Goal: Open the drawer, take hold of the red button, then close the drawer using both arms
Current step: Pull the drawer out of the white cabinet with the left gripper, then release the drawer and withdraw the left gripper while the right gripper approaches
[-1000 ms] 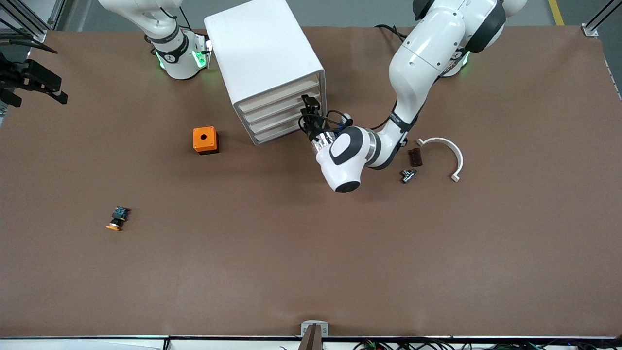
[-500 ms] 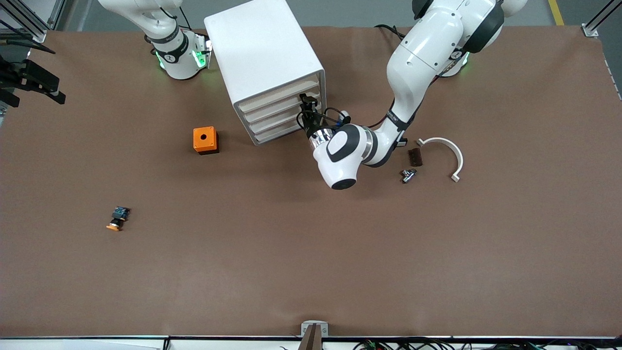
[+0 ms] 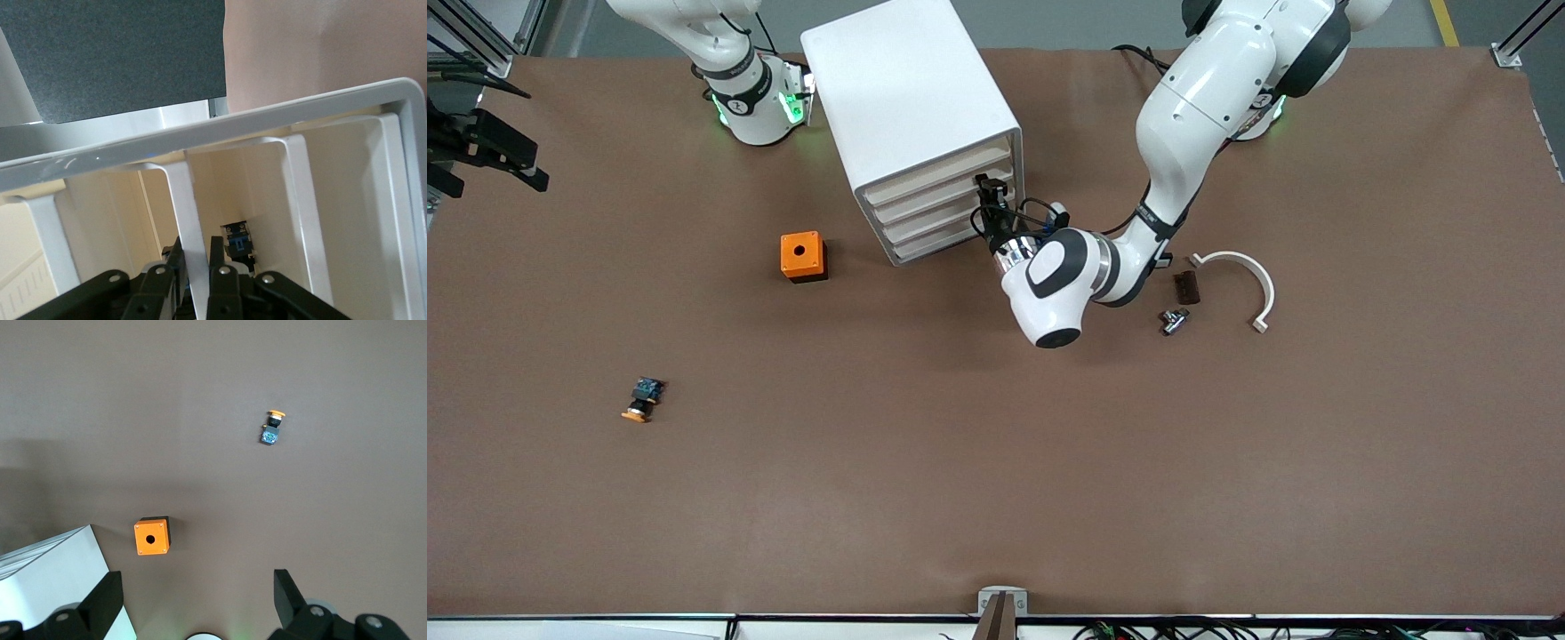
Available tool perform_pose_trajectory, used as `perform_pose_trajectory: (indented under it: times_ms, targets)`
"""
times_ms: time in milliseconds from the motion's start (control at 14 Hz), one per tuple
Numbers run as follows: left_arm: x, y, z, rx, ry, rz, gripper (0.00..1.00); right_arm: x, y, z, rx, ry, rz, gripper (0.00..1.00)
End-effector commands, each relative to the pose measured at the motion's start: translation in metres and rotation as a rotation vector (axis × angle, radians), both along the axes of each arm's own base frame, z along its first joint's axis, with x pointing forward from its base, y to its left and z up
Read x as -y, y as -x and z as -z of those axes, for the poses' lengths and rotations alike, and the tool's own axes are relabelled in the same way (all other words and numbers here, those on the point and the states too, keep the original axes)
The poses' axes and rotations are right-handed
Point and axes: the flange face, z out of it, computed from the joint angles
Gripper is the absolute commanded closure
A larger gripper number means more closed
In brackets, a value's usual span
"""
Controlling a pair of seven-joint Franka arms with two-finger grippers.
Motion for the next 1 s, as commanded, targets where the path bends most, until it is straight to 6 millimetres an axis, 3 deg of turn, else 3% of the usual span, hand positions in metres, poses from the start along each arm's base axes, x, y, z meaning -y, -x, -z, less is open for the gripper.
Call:
perform_pose_trajectory:
  times_ms: [0, 214, 429, 857, 929]
  targets:
    - [-0.022, -0.026, -0.005, -0.007, 0.035, -0.054, 0.89, -0.003, -0.002, 0.002, -0.001, -0.002, 0.007, 0.0]
    - [-0.047, -0.054, -0.007, -0.015, 0.008, -0.12, 0.86, -0.004, -0.003, 0.004, -0.006, 0.002, -0.003, 0.0]
    - [-0.074, -0.083, -0.012, -0.022, 0.011, -0.193, 0.86, -0.005, -0.014, 0.02, -0.034, 0.015, -0.008, 0.0]
    - [-0.126, -0.122, -0.012, -0.02, 0.013, -0.29, 0.81, -0.001, -0.021, 0.024, -0.019, 0.027, -0.001, 0.0]
    - [-0.13, -0.125, -0.012, -0.021, 0.014, -0.299, 0.8, 0.0, -0.032, 0.039, -0.034, 0.027, 0.0, 0.0]
